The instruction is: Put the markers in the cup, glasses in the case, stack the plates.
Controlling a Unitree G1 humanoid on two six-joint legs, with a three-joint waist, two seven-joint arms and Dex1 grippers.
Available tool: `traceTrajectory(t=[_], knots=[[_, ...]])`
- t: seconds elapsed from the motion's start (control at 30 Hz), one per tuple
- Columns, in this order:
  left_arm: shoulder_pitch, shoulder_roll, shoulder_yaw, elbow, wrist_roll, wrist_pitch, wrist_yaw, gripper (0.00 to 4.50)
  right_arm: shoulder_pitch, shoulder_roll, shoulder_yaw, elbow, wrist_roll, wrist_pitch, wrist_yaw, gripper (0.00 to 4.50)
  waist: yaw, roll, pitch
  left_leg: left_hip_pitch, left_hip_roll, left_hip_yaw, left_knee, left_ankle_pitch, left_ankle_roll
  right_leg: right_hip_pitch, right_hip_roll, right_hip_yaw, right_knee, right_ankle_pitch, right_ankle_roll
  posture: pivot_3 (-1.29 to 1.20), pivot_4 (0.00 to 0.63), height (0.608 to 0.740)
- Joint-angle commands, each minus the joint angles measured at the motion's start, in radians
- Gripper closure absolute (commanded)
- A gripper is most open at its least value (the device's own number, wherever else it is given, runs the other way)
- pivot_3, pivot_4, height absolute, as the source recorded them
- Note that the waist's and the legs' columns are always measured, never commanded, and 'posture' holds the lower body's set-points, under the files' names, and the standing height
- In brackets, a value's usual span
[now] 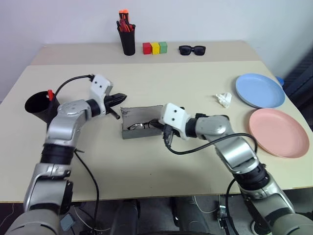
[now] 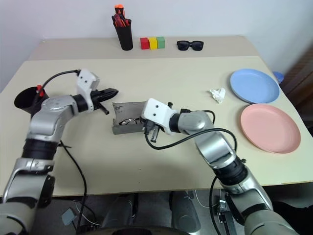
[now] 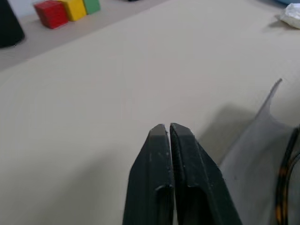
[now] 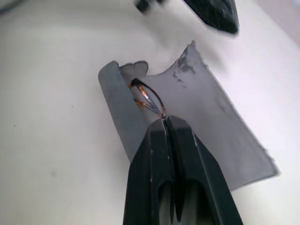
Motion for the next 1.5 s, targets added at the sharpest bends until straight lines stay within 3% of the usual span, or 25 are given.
traceTrajectory(t=[0.03, 0.27, 0.53, 0.7, 0.87, 0.97, 1.07, 1.2, 1.5], knots=[[-0.072, -0.010, -0.041, 0.092, 0.022, 0.062, -0.049, 4.45, 0.025, -0.050, -0.073, -0.075, 0.053, -0.035, 0.033, 4.50, -0.004, 0.000, 0.000, 0.000, 0.000, 0.000, 0.000, 0.000, 0.000, 0.000, 0.000, 0.000, 0.000, 0.000, 0.000, 0.00, 0.150, 0.740], [-0.128, 0.002, -0.126, 0.193, 0.062, 0.040, -0.243, 4.45, 0.132, -0.148, -0.135, -0.175, 0.106, -0.033, 0.046, 4.50, -0.005, 0.000, 0.000, 0.000, 0.000, 0.000, -0.001, 0.000, 0.000, 0.000, 0.001, 0.000, 0.000, 0.000, 0.001, 0.00, 0.150, 0.740], [0.007, 0.099, -0.152, -0.045, 0.041, 0.024, -0.435, 4.45, 0.147, -0.149, -0.141, -0.179, 0.091, -0.016, -0.025, 4.50, -0.004, 0.000, 0.000, 0.000, 0.000, 0.000, 0.000, 0.000, 0.000, 0.000, 0.001, 0.001, 0.000, 0.000, 0.000, 0.00, 0.150, 0.740], [0.123, 0.129, -0.134, -0.214, 0.038, 0.017, -0.416, 4.45, 0.115, -0.163, -0.165, -0.094, 0.065, -0.035, -0.065, 4.50, 0.001, 0.000, 0.000, 0.000, 0.000, 0.000, 0.000, 0.000, 0.000, 0.000, 0.000, 0.001, 0.000, -0.001, 0.000, 0.00, 0.150, 0.740], [0.187, 0.064, 0.003, -0.285, -0.028, -0.062, -0.299, 4.45, 0.037, -0.231, -0.242, 0.141, 0.001, -0.028, -0.138, 4.50, 0.004, 0.000, 0.000, 0.000, 0.000, 0.001, 0.001, 0.000, 0.000, 0.001, -0.001, 0.001, -0.001, -0.002, -0.003, 0.00, 0.150, 0.740], [0.264, 0.058, 0.042, -0.389, -0.044, -0.086, -0.258, 4.50, -0.011, -0.283, -0.278, 0.329, -0.045, -0.064, -0.186, 3.66, 0.002, 0.000, 0.000, 0.000, 0.000, 0.001, 0.001, 0.000, 0.000, 0.001, -0.001, 0.001, -0.001, -0.001, -0.001, 0.00, 0.150, 0.740], [0.341, 0.061, 0.067, -0.495, -0.073, -0.064, -0.230, 4.50, -0.059, -0.349, -0.252, 0.551, -0.149, -0.173, -0.256, 2.12, 0.000, 0.001, 0.001, 0.000, 0.000, 0.001, -0.001, 0.000, 0.000, 0.000, -0.002, 0.001, -0.001, -0.001, 0.000, 0.00, 0.150, 0.740], [0.388, 0.053, 0.086, -0.580, -0.120, -0.020, -0.189, 4.50, -0.145, -0.355, -0.229, 0.816, -0.209, -0.307, -0.294, 0.09, -0.005, 0.001, 0.001, 0.000, 0.000, 0.002, -0.001, 0.000, 0.000, 0.000, -0.001, 0.001, -0.001, -0.001, 0.000, 0.00, 0.150, 0.740], [0.407, 0.028, 0.085, -0.623, -0.167, 0.022, -0.108, 4.50, -0.424, -0.239, -0.198, 1.455, -0.282, -0.565, -0.419, 0.09, -0.026, 0.001, 0.001, 0.002, 0.000, 0.003, 0.000, 0.000, 0.000, 0.001, -0.001, 0.003, -0.001, 0.000, -0.001, 0.00, 0.150, 0.740]])
